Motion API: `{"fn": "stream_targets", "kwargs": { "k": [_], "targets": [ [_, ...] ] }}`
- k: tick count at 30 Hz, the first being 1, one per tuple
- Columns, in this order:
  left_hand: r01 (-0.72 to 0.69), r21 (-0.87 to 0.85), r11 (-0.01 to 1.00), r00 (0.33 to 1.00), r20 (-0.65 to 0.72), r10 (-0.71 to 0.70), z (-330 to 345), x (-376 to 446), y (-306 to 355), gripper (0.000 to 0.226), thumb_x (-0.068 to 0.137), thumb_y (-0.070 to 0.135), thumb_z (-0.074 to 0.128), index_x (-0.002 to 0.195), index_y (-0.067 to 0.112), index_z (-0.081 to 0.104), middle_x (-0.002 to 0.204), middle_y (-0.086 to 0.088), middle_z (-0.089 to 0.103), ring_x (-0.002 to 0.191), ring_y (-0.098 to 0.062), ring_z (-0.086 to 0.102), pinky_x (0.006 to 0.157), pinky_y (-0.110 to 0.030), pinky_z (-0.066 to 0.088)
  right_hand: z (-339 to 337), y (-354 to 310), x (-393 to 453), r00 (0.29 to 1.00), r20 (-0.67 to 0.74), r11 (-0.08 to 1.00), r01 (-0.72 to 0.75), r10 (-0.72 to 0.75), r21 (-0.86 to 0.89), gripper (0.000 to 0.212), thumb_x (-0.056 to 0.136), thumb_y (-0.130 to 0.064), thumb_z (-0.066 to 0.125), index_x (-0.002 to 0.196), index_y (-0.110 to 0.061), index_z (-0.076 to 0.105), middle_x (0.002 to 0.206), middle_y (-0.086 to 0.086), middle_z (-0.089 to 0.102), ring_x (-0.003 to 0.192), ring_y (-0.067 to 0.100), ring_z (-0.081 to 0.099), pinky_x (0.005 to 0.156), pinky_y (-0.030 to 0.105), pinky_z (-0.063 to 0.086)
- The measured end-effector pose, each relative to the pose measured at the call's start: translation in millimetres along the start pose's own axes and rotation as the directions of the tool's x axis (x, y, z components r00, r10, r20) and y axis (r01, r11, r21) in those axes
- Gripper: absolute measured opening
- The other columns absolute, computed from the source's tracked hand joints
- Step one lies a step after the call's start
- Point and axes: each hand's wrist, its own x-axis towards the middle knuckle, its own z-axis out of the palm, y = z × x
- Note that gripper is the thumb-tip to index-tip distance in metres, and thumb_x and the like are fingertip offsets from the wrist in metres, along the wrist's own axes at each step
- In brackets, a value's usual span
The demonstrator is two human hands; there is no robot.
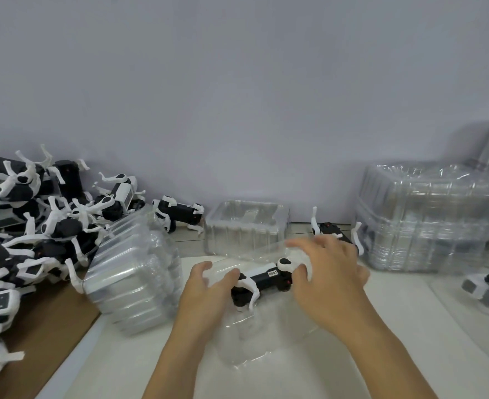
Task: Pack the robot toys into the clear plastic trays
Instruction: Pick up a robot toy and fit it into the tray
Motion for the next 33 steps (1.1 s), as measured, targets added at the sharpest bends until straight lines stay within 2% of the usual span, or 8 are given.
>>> {"fn": "stream_targets", "kwargs": {
  "k": [5,8,11,15,17,22,29,33],
  "targets": [
    [-0.040,0.028,0.999,0.999,0.006,0.040,-0.1,0.6,0.4,0.046,0.085,0.034,0.075,0.124,0.030,0.051,0.125,0.005,0.055,0.099,-0.009,0.057,0.070,-0.023,0.042,5.1,17.1,2.5,0.965,0.180,0.966,-0.216,0.189,0.143,0.046,0.101,-0.031,0.043,0.147,-0.028,0.038,0.127,-0.002,0.054,0.121,0.021,0.048,0.100,0.038,0.039],
    [-0.122,0.152,0.981,0.992,-0.004,0.124,-1.1,-0.3,1.6,0.049,0.088,0.031,0.073,0.130,0.028,0.047,0.128,0.010,0.051,0.111,-0.014,0.055,0.086,-0.028,0.043,4.0,15.2,2.1,0.974,0.102,0.972,-0.213,0.203,0.096,0.045,0.098,-0.029,0.050,0.143,-0.025,0.047,0.126,-0.005,0.058,0.119,0.020,0.052,0.092,0.032,0.042],
    [-0.237,0.232,0.943,0.971,0.048,0.233,-3.0,-5.5,5.3,0.044,0.090,0.034,0.070,0.127,0.039,0.047,0.126,0.014,0.048,0.101,0.002,0.050,0.072,-0.014,0.037,0.5,13.4,1.8,0.964,0.098,0.960,-0.256,0.245,0.112,0.045,0.095,-0.031,0.053,0.140,-0.026,0.051,0.124,-0.006,0.059,0.115,0.020,0.055,0.093,0.032,0.045],
    [-0.144,0.307,0.941,0.960,0.273,0.058,-20.2,-10.2,11.4,0.078,0.069,0.070,0.068,0.137,0.049,0.034,0.132,0.018,0.034,0.113,-0.007,0.045,0.081,-0.018,0.038,-7.7,16.0,0.8,0.945,0.113,0.950,-0.311,0.307,0.024,0.038,0.093,-0.028,0.051,0.131,-0.028,0.057,0.117,-0.003,0.062,0.106,0.022,0.057,0.087,0.032,0.047],
    [-0.076,0.392,0.917,0.972,0.234,-0.019,-31.0,-9.6,15.3,0.089,0.068,0.071,0.070,0.142,0.043,0.031,0.135,0.010,0.041,0.114,-0.017,0.056,0.096,-0.031,0.046,-14.8,18.7,0.4,0.934,0.106,0.940,-0.336,0.341,-0.066,0.028,0.090,-0.032,0.053,0.116,-0.028,0.062,0.113,-0.001,0.063,0.099,0.023,0.057,0.080,0.031,0.045],
    [0.044,0.262,0.964,0.982,0.164,-0.090,-26.6,-8.7,17.5,0.045,0.084,0.043,0.074,0.120,0.023,0.055,0.101,-0.005,0.066,0.069,-0.016,0.074,0.080,-0.035,0.061,-47.2,22.3,0.8,0.883,0.232,0.904,-0.355,0.408,-0.240,0.025,0.086,-0.046,0.055,0.078,-0.023,0.050,0.088,-0.004,0.056,0.086,0.021,0.054,0.069,0.029,0.041],
    [0.005,0.094,0.996,0.955,0.294,-0.032,13.4,-21.9,20.0,0.023,0.090,0.025,0.071,0.109,0.014,0.065,0.093,-0.013,0.070,0.061,-0.016,0.069,0.062,-0.027,0.057,-51.4,0.9,-0.2,0.982,-0.053,0.955,-0.190,0.182,-0.228,0.033,0.095,-0.035,0.048,0.123,-0.022,0.058,0.121,0.006,0.058,0.113,0.027,0.051,0.089,0.034,0.044],
    [0.124,-0.109,0.986,0.859,0.509,-0.052,34.5,-28.8,19.8,0.026,0.104,0.019,0.049,0.115,0.004,0.067,0.107,-0.017,0.072,0.083,-0.023,0.074,0.078,-0.031,0.060,-36.6,-14.9,-4.9,0.990,0.136,0.998,0.018,-0.025,0.058,0.028,0.095,-0.039,0.051,0.123,-0.038,0.058,0.113,-0.007,0.059,0.097,0.008,0.058,0.085,0.026,0.046]
  ]
}}
